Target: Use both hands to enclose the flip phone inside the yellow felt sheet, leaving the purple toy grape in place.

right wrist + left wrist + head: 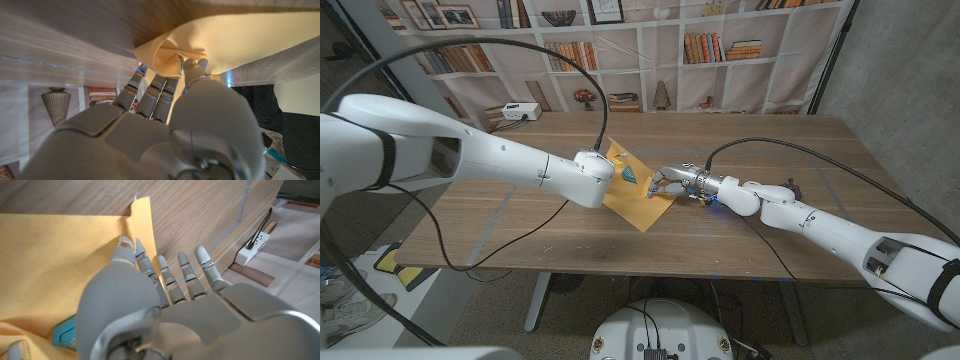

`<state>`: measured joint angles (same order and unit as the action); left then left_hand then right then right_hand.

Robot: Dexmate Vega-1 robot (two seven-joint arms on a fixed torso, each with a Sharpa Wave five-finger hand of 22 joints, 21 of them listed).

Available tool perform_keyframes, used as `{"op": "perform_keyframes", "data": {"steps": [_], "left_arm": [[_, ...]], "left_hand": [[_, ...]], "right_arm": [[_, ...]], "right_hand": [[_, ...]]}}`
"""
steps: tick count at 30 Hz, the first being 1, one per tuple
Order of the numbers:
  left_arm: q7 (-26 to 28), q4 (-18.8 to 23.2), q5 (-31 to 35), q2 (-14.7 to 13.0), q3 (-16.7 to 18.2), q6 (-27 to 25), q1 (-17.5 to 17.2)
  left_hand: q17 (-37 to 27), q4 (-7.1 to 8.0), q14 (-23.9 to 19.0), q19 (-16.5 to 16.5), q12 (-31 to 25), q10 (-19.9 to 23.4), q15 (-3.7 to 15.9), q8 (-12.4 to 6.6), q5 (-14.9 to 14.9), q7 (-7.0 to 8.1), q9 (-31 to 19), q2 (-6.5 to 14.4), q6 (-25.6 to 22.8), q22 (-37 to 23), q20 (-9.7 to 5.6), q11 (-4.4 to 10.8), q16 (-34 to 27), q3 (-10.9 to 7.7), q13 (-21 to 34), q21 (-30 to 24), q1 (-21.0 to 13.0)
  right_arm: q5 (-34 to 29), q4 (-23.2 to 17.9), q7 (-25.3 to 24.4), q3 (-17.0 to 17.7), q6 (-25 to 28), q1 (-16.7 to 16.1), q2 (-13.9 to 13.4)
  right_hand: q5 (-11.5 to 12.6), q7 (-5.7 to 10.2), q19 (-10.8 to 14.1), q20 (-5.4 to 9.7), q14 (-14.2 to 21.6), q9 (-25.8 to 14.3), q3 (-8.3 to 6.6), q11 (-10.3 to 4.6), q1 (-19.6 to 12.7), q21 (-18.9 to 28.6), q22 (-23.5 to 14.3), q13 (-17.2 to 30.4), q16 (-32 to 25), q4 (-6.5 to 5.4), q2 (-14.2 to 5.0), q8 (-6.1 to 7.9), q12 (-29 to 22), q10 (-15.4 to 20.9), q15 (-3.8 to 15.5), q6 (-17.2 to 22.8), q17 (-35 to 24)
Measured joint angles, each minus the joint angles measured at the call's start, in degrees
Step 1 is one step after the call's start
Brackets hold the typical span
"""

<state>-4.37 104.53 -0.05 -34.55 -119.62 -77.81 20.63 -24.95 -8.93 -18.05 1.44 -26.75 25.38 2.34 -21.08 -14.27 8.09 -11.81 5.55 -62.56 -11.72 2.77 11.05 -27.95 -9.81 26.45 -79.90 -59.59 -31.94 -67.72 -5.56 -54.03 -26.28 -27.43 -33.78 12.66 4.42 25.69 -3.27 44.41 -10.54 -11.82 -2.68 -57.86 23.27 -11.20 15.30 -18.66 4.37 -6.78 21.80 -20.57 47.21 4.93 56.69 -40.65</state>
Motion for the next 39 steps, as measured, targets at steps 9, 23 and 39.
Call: {"op": "perform_keyframes", "data": {"steps": [9, 23, 39], "left_arm": [[4.49, 0.05, 4.52, -1.21, 1.81, -1.41, -3.66], [7.11, 6.74, 5.72, -10.83, 19.35, 4.13, -14.56], [3.77, 12.87, 0.78, -19.73, 50.04, 21.05, -33.77]], "left_hand": [[-1.40, 1.68, -0.81, -0.17, 0.00, 0.50, 0.02, -0.96, 2.18, 1.07, -2.83, 2.44, 4.08, 0.28, 0.64, -0.08, -0.24, -1.97, 0.66, -0.86, -0.79], [-2.57, 2.72, 1.80, 2.75, 0.48, -2.24, -0.12, -2.89, 2.66, 0.49, -5.81, 4.40, 6.96, 0.27, 3.44, -2.18, 0.45, -3.46, 1.81, -0.86, 0.53], [-4.10, 4.24, 5.27, 7.32, 1.34, -5.01, -0.32, -6.47, 2.84, -3.94, -11.27, 5.51, 10.45, -0.75, 5.25, -4.31, 1.33, -8.44, 3.17, -3.35, 1.67]], "right_arm": [[-0.40, 1.37, -0.16, -0.67, -0.61, 0.98, 0.38], [-1.19, 3.02, -0.14, -1.71, -1.13, 2.11, 1.13], [-1.90, 3.50, -0.33, -2.80, -0.61, 2.88, 1.92]], "right_hand": [[-0.23, 0.74, 0.00, 0.00, -0.01, 0.02, -0.46, -1.54, 0.47, 0.26, -0.02, -0.15, -0.46, 0.46, -0.14, -0.17, 0.00, 1.56, 0.01, 0.74, -0.54], [-0.49, 1.13, -0.31, 0.31, -0.01, -0.02, -0.82, -1.72, 1.14, 0.26, 0.01, -0.59, -0.79, 0.84, -0.65, 0.30, 0.00, 2.36, 0.02, 1.13, -0.80], [-0.47, 1.13, -0.31, 0.31, -0.02, -0.01, -1.08, -1.73, 1.51, 0.26, 0.01, -0.94, -0.78, 1.11, -0.58, 0.00, 0.67, 2.36, 0.02, 1.13, -0.43]]}}
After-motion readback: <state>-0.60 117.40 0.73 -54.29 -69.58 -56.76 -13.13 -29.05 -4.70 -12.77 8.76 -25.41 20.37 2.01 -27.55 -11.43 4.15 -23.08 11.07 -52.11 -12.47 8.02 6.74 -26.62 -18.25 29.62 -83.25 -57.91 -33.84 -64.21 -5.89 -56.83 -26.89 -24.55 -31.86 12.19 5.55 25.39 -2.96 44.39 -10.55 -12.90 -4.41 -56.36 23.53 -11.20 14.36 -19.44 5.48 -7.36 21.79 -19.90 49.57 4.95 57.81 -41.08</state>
